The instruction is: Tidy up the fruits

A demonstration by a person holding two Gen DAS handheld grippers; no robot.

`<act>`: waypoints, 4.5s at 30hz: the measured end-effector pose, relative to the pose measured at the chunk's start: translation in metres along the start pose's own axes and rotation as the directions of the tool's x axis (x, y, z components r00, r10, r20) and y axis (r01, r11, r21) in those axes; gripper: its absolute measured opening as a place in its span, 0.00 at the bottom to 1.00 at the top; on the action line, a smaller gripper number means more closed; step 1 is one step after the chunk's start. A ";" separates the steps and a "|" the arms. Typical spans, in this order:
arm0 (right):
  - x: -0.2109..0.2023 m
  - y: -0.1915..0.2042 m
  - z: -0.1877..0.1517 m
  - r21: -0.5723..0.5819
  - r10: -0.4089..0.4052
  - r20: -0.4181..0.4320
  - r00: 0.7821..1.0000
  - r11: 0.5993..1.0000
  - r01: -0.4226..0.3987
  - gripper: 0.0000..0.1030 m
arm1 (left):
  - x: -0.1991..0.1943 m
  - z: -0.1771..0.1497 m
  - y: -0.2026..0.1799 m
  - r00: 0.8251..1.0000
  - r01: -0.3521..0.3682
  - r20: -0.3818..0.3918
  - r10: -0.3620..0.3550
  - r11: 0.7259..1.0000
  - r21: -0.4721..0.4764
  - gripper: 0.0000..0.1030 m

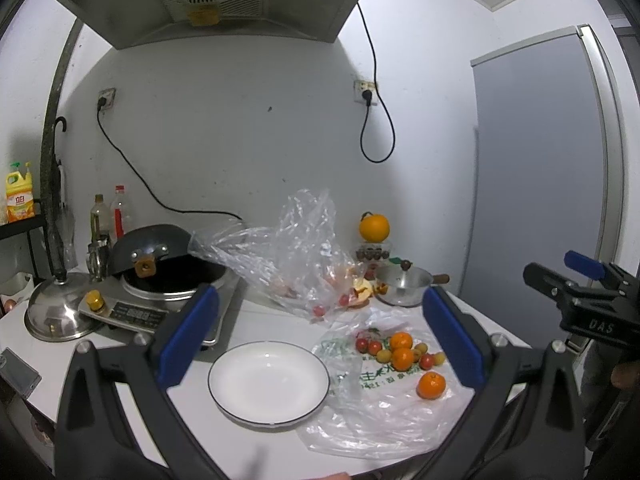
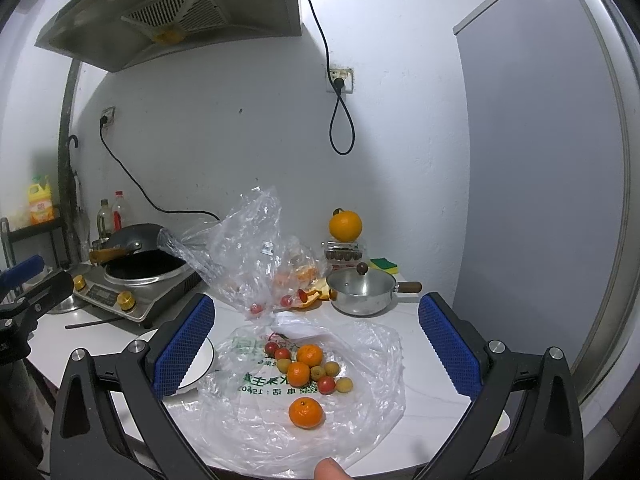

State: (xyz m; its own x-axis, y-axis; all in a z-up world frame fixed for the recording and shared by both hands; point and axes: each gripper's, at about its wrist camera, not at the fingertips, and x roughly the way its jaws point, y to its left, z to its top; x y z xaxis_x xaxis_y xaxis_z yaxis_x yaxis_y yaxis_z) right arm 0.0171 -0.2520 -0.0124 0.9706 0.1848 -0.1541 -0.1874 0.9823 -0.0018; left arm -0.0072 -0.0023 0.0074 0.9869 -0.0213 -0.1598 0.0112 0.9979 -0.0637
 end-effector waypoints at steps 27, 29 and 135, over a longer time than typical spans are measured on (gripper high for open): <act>0.001 -0.001 0.001 -0.003 0.004 0.003 1.000 1.000 -0.004 1.00 | -0.002 0.001 -0.001 1.000 0.004 0.004 -0.004 1.000 -0.001 1.00; 0.001 -0.002 0.002 -0.003 0.005 0.004 1.000 1.000 -0.005 1.00 | -0.001 0.001 -0.002 1.000 0.003 0.006 -0.003 1.000 -0.001 1.00; 0.134 -0.142 -0.104 0.048 0.130 -0.358 0.925 0.991 -0.121 0.51 | 0.217 -0.155 -0.169 0.782 0.234 -0.611 -0.126 0.967 0.101 0.44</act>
State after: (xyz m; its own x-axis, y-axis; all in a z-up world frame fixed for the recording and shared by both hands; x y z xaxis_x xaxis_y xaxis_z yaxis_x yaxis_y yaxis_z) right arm 0.1578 -0.3702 -0.1354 0.8190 0.2880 -0.4963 -0.2962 0.9530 0.0643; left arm 0.1805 -0.1851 -0.1697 0.6719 -0.1795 -0.7185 0.2582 0.9661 0.0001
